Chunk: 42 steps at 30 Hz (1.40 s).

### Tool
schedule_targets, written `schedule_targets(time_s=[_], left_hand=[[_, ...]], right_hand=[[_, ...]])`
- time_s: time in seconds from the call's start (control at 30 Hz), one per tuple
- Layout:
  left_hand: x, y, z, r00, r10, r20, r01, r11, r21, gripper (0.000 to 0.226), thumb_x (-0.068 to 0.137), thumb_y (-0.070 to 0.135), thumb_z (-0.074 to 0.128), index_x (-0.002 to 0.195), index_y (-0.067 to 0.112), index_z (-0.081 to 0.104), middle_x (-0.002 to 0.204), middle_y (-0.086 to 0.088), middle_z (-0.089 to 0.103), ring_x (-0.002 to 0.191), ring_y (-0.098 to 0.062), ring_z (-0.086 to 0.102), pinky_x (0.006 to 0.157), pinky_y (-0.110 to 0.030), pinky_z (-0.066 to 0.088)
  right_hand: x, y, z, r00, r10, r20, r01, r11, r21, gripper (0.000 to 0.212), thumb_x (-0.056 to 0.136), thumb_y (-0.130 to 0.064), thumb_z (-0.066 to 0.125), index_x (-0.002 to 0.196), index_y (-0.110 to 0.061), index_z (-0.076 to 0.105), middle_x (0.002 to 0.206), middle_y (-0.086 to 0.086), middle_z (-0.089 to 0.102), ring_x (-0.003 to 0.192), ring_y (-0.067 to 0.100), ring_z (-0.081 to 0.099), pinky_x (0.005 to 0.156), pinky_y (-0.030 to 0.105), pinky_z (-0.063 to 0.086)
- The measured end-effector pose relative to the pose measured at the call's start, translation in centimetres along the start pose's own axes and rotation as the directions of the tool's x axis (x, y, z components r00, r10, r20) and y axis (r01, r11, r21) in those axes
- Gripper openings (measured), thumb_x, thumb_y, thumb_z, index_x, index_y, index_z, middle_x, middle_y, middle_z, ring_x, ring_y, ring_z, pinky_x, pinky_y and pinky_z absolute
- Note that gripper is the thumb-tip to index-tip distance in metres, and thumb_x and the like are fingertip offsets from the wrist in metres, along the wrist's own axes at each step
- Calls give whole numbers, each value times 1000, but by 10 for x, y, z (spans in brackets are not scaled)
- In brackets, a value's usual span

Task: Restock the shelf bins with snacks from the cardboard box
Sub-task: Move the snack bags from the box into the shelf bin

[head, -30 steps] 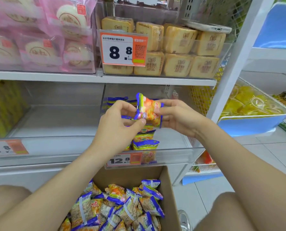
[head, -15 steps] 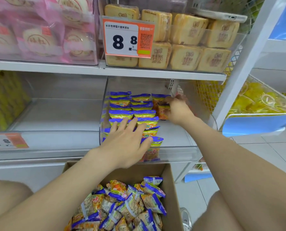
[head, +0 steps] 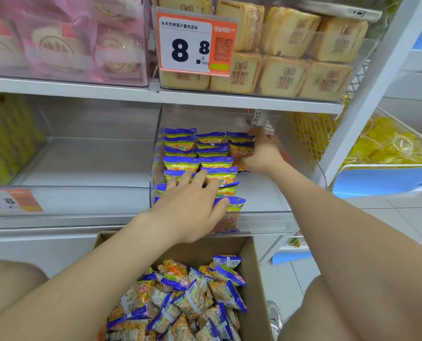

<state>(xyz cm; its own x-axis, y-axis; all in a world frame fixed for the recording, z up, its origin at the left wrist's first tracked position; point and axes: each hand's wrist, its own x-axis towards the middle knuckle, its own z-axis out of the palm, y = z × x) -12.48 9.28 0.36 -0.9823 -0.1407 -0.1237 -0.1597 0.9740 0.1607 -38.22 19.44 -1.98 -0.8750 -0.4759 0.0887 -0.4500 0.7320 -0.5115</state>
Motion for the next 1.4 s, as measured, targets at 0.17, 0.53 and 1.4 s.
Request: schedule_targets(time_s=[0.17, 0.53, 1.4], left_hand=[[-7, -1, -8, 998, 51, -44, -51, 999, 7, 66, 107, 61, 23, 160, 21, 32, 168, -9, 29, 157, -31, 20, 126, -49, 23], [-86, -19, -25, 982, 117, -147, -135, 983, -122, 13, 80, 32, 61, 81, 30, 48, 79, 10, 55, 78, -18, 56, 64, -37, 51], [-122, -41, 168, 528, -24, 849, -42, 998, 54, 81, 90, 33, 83, 155, 15, 39, 146, -9, 51, 119, -31, 61, 87, -40, 56]], right_hand=[[-23, -14, -4, 992, 31, -119, -42, 995, -91, 61, 86, -31, 71, 134, -6, 43, 130, 23, 52, 120, 42, 55, 85, 38, 50], [-222, -105, -58, 883, -416, 215, 438, 897, -59, 17, 87, -27, 59, 73, -20, 66, 63, -6, 63, 63, 9, 59, 64, 35, 53], [-281, -87, 77, 501, -188, 845, 731, 614, -297, 10, 98, -10, 51, 103, -14, 59, 89, 6, 55, 73, 27, 62, 50, 33, 40]])
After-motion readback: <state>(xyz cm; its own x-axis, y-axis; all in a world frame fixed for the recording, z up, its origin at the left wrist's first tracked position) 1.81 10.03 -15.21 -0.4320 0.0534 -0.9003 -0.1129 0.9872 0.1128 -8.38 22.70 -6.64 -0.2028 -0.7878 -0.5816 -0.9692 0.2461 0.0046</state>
